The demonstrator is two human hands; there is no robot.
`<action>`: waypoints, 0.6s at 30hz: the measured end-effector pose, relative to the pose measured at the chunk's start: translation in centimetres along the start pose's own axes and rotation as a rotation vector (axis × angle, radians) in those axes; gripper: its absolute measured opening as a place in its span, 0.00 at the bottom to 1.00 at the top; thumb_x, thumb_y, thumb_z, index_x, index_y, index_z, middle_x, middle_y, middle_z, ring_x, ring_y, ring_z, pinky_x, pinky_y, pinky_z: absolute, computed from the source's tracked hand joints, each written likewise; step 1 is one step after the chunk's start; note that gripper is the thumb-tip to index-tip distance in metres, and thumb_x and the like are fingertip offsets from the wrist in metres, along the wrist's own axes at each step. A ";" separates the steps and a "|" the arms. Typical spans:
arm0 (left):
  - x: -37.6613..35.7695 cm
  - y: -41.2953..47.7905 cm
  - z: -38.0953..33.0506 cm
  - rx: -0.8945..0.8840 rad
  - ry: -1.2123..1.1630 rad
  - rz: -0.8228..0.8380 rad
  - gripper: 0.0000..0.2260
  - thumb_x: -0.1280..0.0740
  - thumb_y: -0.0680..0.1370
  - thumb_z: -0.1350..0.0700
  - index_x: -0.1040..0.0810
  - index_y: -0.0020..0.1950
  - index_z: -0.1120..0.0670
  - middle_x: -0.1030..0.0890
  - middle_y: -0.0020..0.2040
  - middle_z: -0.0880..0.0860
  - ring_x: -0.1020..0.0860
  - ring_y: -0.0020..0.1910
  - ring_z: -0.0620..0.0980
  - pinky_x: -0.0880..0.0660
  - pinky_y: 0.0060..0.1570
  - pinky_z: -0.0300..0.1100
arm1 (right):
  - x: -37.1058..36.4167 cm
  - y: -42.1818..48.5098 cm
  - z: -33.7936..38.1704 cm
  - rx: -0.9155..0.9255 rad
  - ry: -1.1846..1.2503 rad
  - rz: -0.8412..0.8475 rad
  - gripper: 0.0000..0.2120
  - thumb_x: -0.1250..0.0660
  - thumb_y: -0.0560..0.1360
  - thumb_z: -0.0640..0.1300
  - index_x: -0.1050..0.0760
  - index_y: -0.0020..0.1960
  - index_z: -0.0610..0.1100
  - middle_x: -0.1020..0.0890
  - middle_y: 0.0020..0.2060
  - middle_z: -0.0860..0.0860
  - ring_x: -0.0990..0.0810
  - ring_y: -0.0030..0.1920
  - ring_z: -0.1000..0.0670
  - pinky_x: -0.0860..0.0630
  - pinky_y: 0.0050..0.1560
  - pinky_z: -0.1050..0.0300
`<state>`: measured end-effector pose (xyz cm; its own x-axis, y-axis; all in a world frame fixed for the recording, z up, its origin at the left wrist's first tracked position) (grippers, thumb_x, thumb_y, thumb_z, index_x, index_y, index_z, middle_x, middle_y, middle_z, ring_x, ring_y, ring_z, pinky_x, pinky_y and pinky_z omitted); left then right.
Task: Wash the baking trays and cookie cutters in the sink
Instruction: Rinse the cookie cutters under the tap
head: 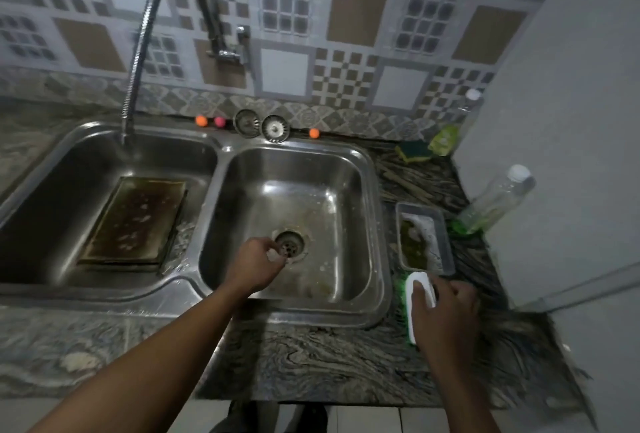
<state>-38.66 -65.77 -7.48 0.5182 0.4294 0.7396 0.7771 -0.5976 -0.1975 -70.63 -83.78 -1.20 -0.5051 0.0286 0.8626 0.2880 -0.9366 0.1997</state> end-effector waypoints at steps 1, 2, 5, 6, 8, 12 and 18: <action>0.4 0.0 0.0 0.007 -0.009 -0.018 0.17 0.27 0.73 0.47 0.18 0.58 0.52 0.18 0.58 0.51 0.19 0.54 0.52 0.23 0.52 0.41 | 0.2 0.7 1.0 0.042 -0.012 -0.023 0.11 0.30 0.74 0.50 0.19 0.54 0.47 0.30 0.51 0.46 0.28 0.51 0.40 0.28 0.51 0.46; 0.9 -0.2 0.2 0.020 -0.015 -0.033 0.18 0.28 0.73 0.46 0.19 0.59 0.52 0.18 0.59 0.51 0.20 0.55 0.52 0.24 0.53 0.42 | -0.2 1.4 2.3 0.078 -0.014 -0.018 0.11 0.30 0.74 0.51 0.19 0.53 0.47 0.29 0.52 0.46 0.28 0.52 0.40 0.29 0.52 0.45; 2.8 -0.9 1.7 0.055 -0.014 -0.073 0.19 0.28 0.72 0.44 0.19 0.60 0.51 0.19 0.60 0.50 0.21 0.58 0.51 0.25 0.57 0.44 | -3.2 2.7 6.1 0.144 0.055 0.099 0.14 0.32 0.76 0.52 0.20 0.57 0.45 0.29 0.53 0.46 0.28 0.55 0.41 0.29 0.58 0.44; 3.7 -1.0 2.2 0.068 -0.013 -0.080 0.19 0.28 0.72 0.44 0.19 0.60 0.51 0.19 0.60 0.51 0.20 0.58 0.51 0.24 0.57 0.44 | -4.2 2.8 7.6 0.166 0.088 0.126 0.15 0.33 0.76 0.53 0.20 0.58 0.46 0.29 0.53 0.47 0.27 0.55 0.42 0.28 0.59 0.44; 5.6 -1.0 3.3 0.090 -0.023 -0.108 0.19 0.28 0.72 0.44 0.18 0.59 0.52 0.17 0.57 0.51 0.19 0.57 0.52 0.24 0.56 0.44 | -5.9 2.9 10.8 0.204 0.142 0.173 0.16 0.35 0.77 0.55 0.21 0.59 0.48 0.29 0.55 0.47 0.27 0.56 0.43 0.27 0.60 0.45; 9.4 -0.2 5.9 0.153 -0.096 -0.143 0.16 0.26 0.71 0.47 0.17 0.55 0.52 0.15 0.53 0.52 0.18 0.53 0.52 0.23 0.55 0.43 | -9.4 3.4 18.9 0.292 0.234 0.213 0.13 0.33 0.75 0.52 0.19 0.56 0.47 0.25 0.54 0.45 0.24 0.55 0.42 0.27 0.60 0.49; 14.2 1.1 11.2 0.152 -0.142 -0.140 0.13 0.28 0.71 0.47 0.16 0.51 0.53 0.14 0.48 0.52 0.18 0.50 0.51 0.24 0.50 0.40 | -15.8 2.1 32.0 0.376 0.287 0.264 0.12 0.32 0.75 0.51 0.19 0.56 0.47 0.25 0.53 0.45 0.26 0.58 0.43 0.29 0.63 0.45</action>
<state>-26.41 -52.75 -4.45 0.4379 0.5984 0.6709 0.8844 -0.4209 -0.2018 -35.97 -75.06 0.46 -0.5629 -0.3373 0.7546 0.6803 -0.7075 0.1912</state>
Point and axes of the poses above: each hand's wrist, its own y-axis towards the middle knuckle, its own x-axis out of the back of the hand, z = x × y, the point moved 8 cm from there along y, towards the middle knuckle
